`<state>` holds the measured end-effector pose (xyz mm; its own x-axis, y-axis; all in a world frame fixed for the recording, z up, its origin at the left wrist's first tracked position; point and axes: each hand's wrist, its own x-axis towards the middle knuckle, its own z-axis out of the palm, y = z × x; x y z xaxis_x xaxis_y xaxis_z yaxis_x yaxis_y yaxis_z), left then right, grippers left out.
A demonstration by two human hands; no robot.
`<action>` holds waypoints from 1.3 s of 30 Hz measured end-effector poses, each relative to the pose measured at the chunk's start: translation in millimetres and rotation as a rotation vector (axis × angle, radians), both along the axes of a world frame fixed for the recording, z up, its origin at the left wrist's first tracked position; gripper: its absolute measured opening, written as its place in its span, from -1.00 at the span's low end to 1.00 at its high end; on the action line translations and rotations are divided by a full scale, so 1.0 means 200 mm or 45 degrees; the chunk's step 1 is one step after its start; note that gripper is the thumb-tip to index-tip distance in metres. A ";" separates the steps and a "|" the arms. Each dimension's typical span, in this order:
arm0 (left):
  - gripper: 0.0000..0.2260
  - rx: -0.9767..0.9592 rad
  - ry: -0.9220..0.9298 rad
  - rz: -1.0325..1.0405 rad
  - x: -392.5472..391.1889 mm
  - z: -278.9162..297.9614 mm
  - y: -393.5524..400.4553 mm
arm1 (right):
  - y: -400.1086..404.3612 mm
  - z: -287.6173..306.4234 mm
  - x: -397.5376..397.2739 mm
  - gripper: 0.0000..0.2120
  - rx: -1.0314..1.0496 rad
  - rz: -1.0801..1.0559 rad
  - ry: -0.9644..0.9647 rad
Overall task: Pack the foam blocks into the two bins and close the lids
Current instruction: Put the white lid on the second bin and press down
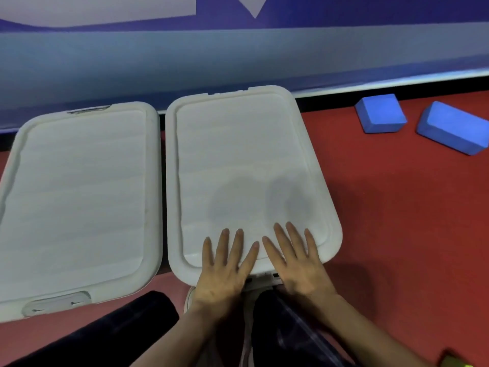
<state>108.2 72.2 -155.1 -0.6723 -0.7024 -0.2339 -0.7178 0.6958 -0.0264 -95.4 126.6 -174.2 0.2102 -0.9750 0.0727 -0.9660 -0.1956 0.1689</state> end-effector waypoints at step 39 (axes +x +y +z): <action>-0.38 0.032 0.118 0.383 -0.32 0.08 -1.87 | -1.88 0.18 -0.27 -0.18 0.282 -0.254 -0.294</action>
<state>43.8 -301.2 -139.7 -0.4543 -0.8679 -0.2011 -0.8901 0.4514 0.0627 -148.9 -248.6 -138.6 0.0168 -0.9925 -0.1209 -0.9965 -0.0067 -0.0833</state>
